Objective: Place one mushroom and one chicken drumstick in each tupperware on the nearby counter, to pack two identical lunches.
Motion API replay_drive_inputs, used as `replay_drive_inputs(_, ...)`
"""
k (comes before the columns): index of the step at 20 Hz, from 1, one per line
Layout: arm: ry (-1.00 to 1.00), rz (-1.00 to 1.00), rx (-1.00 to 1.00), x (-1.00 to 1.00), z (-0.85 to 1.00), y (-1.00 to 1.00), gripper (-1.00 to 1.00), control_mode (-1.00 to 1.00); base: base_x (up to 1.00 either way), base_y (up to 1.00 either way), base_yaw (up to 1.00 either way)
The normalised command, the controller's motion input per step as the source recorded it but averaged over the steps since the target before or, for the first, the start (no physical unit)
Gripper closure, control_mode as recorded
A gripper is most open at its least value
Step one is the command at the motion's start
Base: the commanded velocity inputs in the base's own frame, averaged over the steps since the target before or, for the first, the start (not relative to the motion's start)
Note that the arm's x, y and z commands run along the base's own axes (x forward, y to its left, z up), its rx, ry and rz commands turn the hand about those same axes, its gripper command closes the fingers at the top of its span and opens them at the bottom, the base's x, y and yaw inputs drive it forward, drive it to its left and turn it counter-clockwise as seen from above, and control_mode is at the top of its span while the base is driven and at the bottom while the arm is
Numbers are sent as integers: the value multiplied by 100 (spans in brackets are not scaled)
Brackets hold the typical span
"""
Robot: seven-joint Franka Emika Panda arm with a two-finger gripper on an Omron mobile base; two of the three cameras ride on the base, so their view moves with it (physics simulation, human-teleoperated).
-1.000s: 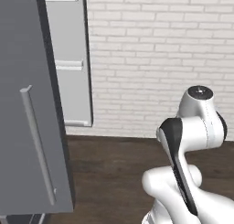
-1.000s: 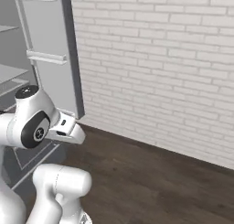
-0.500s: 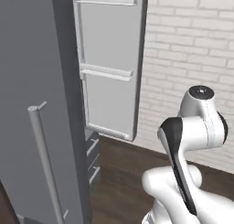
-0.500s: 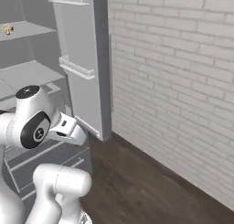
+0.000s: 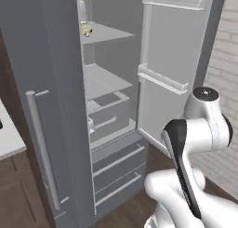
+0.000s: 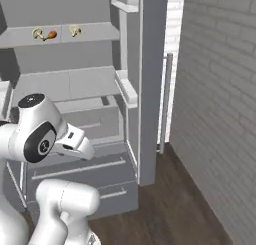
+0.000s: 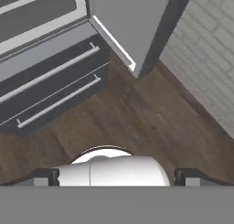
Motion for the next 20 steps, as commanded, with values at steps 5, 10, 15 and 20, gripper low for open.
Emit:
replay_drive_inputs(5, 0, 0, 0, 0, 0, 0, -100, 100, 47, -7, 74)
replay_drive_inputs(10, 0, 0, 0, 0, 0, 0, -100, 100, 73, -41, 54)
replay_drive_inputs(15, 0, 0, 0, 0, 0, 0, -100, 100, 39, -68, 17)
replay_drive_inputs(20, 0, 0, 0, 0, 0, 0, -100, 100, 47, -11, 1)
